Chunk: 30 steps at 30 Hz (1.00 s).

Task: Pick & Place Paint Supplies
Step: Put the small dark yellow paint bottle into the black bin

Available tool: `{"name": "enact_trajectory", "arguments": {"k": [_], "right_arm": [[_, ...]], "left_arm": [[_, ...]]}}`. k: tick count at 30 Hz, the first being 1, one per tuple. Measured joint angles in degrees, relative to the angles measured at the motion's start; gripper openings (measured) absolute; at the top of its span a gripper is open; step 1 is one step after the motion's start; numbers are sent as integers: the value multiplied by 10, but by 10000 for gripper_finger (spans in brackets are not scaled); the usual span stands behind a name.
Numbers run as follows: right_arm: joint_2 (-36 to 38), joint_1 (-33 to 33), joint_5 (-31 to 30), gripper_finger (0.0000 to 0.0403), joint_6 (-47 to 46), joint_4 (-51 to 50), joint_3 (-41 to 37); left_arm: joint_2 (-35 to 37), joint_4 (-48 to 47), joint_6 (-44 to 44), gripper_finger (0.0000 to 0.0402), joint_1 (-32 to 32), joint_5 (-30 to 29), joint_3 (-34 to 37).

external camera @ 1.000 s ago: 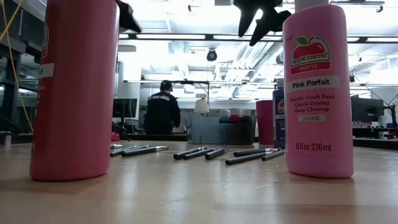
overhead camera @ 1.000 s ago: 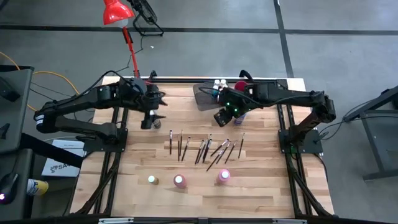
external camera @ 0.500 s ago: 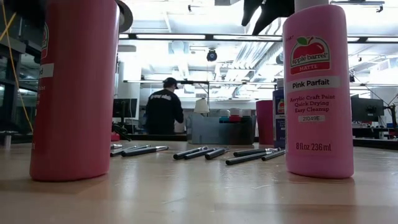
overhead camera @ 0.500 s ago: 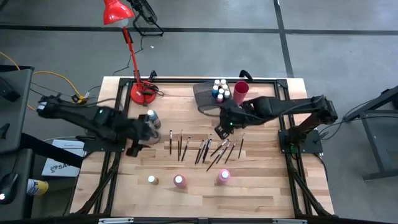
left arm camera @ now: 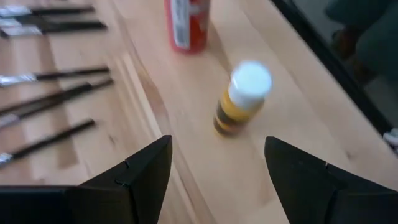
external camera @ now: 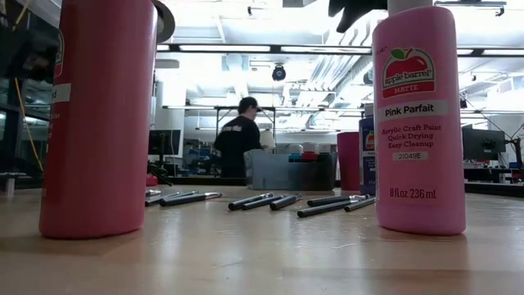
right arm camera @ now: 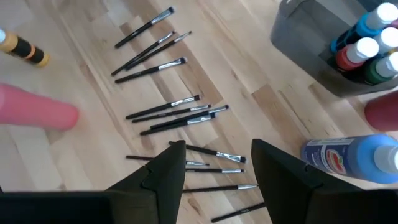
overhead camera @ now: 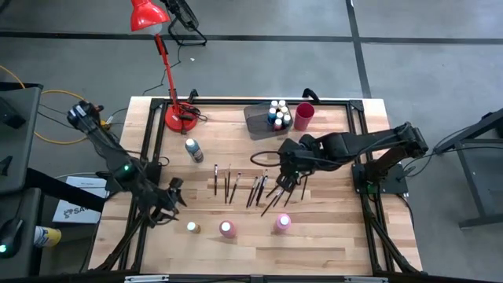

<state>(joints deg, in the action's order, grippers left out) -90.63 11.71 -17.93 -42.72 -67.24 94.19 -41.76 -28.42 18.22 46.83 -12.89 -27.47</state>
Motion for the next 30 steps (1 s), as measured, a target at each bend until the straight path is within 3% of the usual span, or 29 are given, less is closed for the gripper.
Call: {"name": "enact_trajectory", "arguments": {"k": [8,20,30], "right_arm": [[0,4,0,176,23,2,0],[0,11,4,176,36,2,0],[0,11,17,176,36,3,0]], "left_arm": [[-82,71,16,251,32,5,35],[-284,247,33,251,31,-2,49],[-407,380,54,251,59,-68,47]]}}
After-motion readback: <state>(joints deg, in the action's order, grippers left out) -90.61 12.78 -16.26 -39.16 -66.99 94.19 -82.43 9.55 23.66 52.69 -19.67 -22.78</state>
